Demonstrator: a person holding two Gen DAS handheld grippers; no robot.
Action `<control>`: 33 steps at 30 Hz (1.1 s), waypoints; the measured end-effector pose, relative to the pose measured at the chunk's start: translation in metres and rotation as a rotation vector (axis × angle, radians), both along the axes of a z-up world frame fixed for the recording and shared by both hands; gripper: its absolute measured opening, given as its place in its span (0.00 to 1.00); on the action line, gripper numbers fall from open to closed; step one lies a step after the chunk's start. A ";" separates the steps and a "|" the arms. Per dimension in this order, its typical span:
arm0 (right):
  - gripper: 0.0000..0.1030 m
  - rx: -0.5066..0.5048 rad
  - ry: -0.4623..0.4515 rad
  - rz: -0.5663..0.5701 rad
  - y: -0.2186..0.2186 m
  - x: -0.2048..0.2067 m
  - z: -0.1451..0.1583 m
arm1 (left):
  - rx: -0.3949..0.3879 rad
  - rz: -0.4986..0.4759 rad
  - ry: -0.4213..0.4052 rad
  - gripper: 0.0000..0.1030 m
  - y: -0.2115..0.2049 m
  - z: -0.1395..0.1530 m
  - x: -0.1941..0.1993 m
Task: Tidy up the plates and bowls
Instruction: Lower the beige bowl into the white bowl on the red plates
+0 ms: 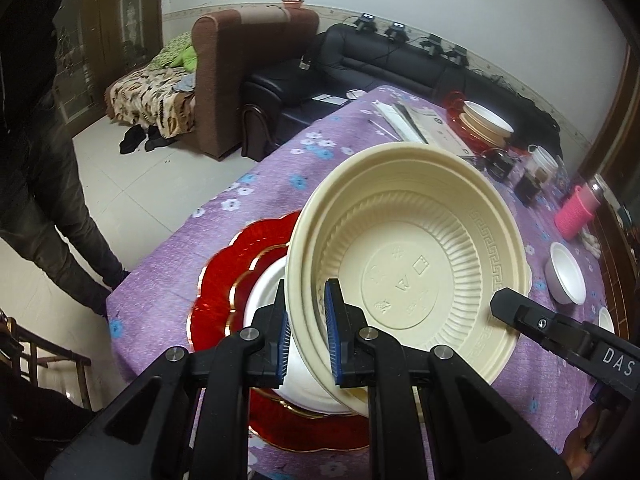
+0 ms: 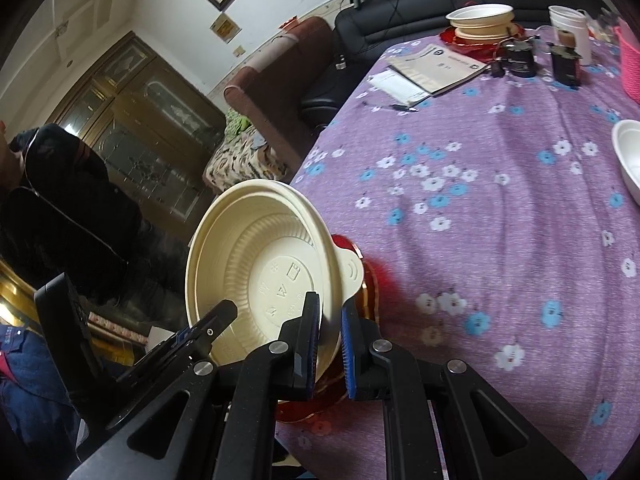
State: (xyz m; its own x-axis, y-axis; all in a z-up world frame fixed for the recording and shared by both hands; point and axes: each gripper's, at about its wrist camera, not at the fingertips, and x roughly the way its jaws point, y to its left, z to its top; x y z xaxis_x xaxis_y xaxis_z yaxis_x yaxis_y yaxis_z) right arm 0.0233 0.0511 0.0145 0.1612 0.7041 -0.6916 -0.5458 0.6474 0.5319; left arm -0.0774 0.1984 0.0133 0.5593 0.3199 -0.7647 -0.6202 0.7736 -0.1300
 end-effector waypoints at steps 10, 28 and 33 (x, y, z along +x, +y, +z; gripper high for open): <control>0.10 -0.014 -0.001 0.043 0.020 -0.008 -0.004 | -0.013 0.033 -0.006 0.13 0.014 -0.003 -0.012; 0.10 -0.072 0.026 0.060 0.033 -0.009 -0.025 | -0.042 0.034 0.038 0.13 0.021 -0.024 -0.011; 0.10 -0.081 0.023 0.058 0.036 -0.009 -0.025 | -0.051 0.028 0.043 0.13 0.024 -0.026 -0.010</control>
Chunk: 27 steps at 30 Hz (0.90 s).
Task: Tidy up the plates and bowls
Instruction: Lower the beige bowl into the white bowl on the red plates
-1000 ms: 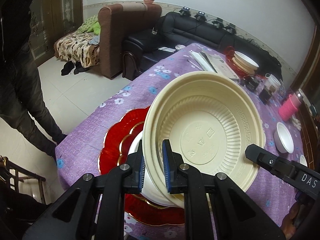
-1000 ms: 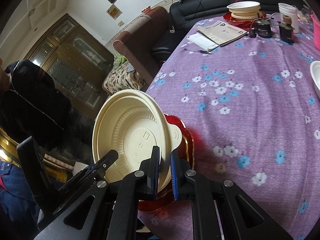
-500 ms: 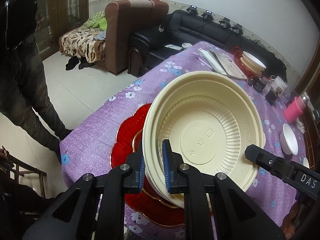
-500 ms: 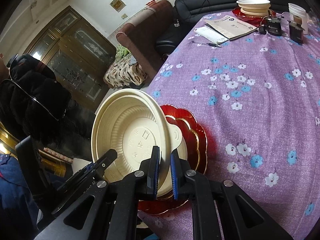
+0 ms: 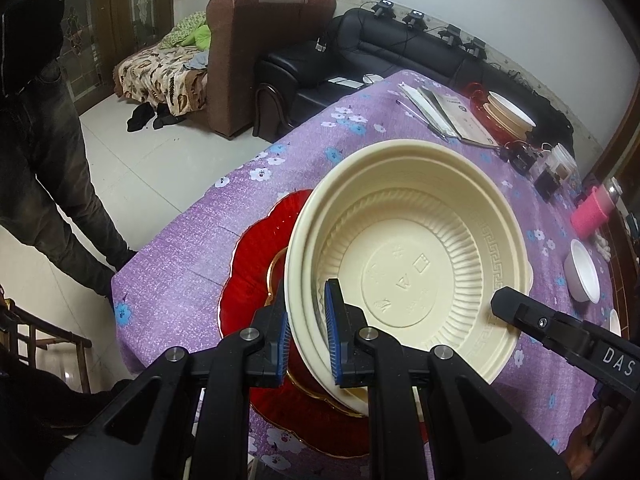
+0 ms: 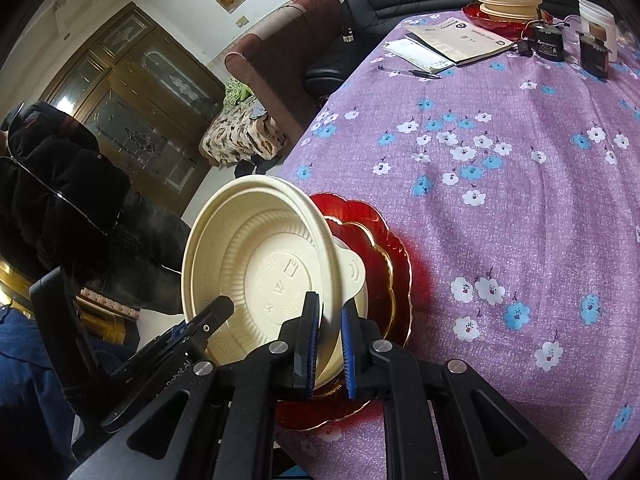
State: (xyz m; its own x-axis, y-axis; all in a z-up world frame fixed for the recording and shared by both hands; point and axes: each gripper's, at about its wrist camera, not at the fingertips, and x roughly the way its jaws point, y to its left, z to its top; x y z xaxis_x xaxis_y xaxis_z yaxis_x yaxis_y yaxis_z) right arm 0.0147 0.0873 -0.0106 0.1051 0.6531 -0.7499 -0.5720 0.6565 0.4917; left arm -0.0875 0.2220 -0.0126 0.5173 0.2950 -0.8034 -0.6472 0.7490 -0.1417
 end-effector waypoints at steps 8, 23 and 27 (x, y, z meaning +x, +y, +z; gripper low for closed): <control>0.10 -0.012 0.001 -0.004 0.002 0.001 0.000 | -0.013 -0.007 0.007 0.13 0.003 -0.004 0.003; 0.10 -0.023 0.010 -0.004 0.004 0.003 -0.004 | -0.026 -0.007 0.018 0.13 0.005 -0.008 0.005; 0.10 -0.028 0.013 -0.004 0.004 0.003 -0.006 | -0.027 -0.007 0.022 0.13 0.005 -0.009 0.005</control>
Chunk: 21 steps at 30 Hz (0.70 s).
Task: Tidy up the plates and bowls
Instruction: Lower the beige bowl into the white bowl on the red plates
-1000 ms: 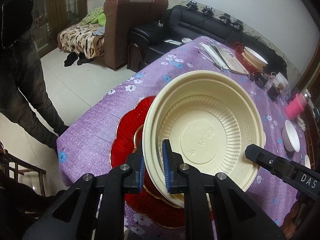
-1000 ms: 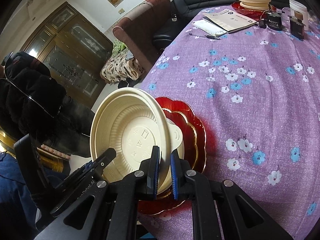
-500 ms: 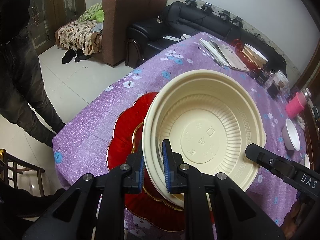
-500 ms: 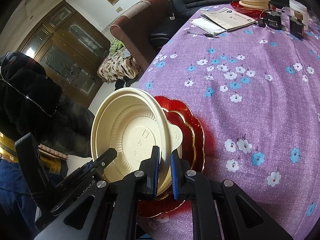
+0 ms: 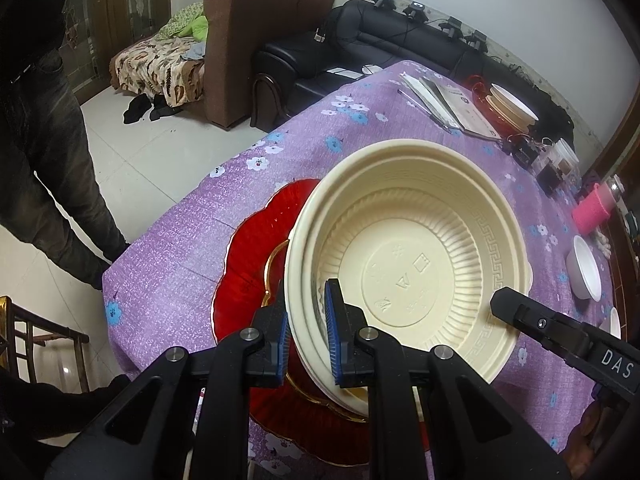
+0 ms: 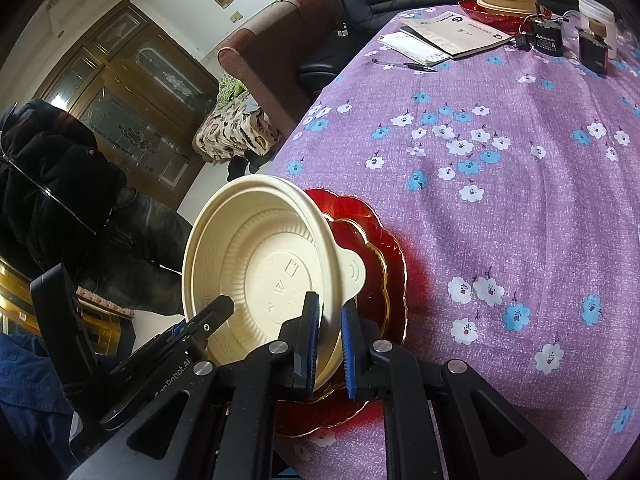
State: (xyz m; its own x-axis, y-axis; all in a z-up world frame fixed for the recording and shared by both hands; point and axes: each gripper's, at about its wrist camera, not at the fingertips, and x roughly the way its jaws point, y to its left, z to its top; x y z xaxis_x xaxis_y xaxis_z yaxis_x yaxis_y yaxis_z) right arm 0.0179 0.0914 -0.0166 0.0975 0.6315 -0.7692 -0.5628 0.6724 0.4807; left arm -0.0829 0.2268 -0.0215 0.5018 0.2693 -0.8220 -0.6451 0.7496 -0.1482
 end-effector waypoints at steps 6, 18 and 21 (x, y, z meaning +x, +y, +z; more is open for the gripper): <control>0.10 0.002 0.000 -0.002 0.000 0.002 0.000 | 0.000 0.000 0.000 0.13 -0.001 0.000 0.000; 0.12 0.002 0.018 -0.004 0.000 0.002 -0.003 | -0.013 0.007 0.007 0.14 -0.002 0.000 0.002; 0.14 -0.005 0.009 -0.002 0.001 0.001 -0.003 | -0.006 0.007 0.005 0.15 -0.002 0.002 0.001</control>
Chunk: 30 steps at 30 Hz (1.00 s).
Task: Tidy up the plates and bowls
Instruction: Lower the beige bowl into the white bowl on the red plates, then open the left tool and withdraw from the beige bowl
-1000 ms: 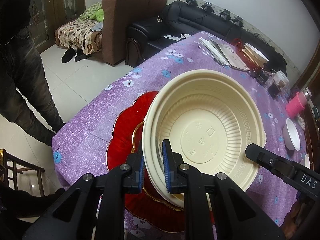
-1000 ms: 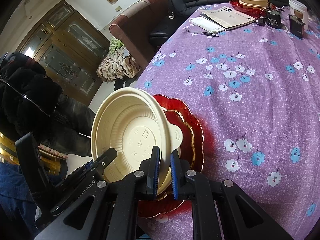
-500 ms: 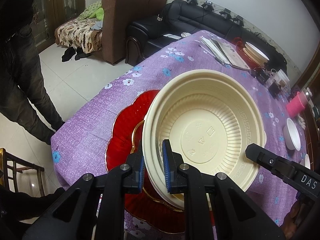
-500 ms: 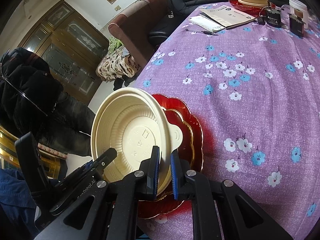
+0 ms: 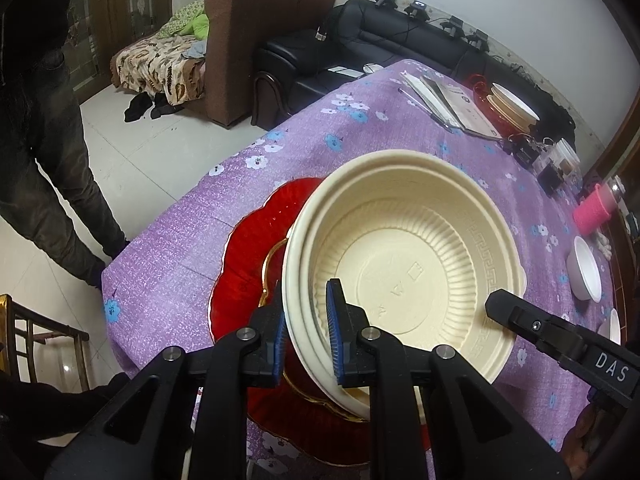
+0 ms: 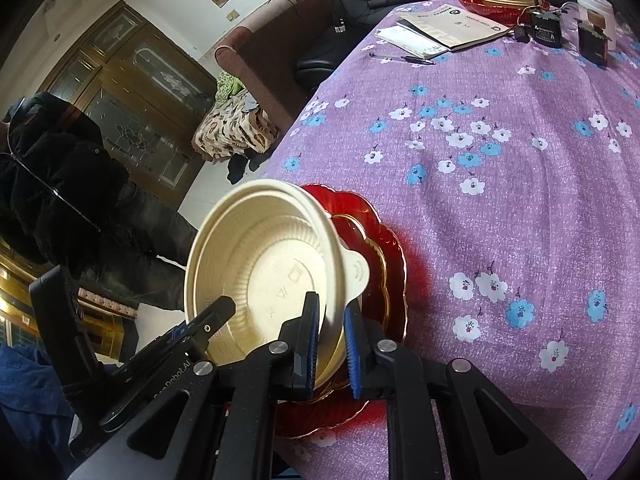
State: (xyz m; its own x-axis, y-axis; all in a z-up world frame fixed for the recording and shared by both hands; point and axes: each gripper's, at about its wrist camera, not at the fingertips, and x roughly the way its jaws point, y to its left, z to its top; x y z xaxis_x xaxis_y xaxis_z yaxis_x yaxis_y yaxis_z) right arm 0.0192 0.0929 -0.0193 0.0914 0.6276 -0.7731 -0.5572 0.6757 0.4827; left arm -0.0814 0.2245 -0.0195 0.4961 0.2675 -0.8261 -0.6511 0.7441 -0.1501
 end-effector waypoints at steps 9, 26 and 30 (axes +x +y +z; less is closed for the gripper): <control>0.15 -0.004 0.001 0.003 0.000 -0.002 0.000 | -0.003 0.022 -0.007 0.49 0.002 0.003 -0.002; 0.84 0.119 -0.001 -0.051 -0.026 -0.001 0.020 | 0.085 0.074 -0.099 0.72 -0.010 0.034 -0.011; 0.84 0.152 -0.017 -0.087 -0.047 0.004 0.029 | 0.092 0.006 -0.144 0.73 -0.028 0.047 0.004</control>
